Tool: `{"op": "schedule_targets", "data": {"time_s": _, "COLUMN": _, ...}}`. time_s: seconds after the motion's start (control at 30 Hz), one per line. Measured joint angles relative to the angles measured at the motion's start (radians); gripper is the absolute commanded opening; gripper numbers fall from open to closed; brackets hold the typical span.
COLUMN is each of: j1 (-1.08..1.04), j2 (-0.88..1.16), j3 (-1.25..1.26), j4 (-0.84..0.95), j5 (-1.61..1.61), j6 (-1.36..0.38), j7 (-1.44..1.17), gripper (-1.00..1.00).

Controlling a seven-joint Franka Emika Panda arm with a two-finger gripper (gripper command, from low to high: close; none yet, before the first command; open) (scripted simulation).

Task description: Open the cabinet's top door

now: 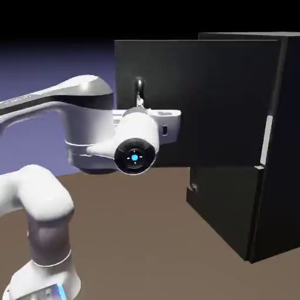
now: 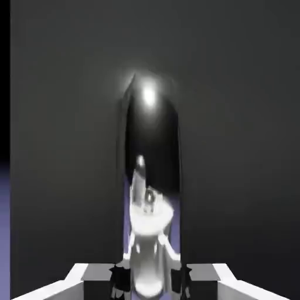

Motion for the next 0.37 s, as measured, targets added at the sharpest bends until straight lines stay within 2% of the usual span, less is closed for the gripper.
{"op": "schedule_targets", "data": {"time_s": 0.33, "j1": 0.279, "j2": 0.064, "j3": -0.25, "j4": 0.361, "j5": -0.165, "j6": -0.356, "j7": 0.023, "gripper": -1.0}}
{"op": "schedule_targets", "data": {"time_s": 0.37, "j1": 0.29, "j2": 0.065, "j3": -0.257, "j4": 0.375, "j5": -0.17, "j6": -0.368, "j7": 0.025, "gripper": 1.0}}
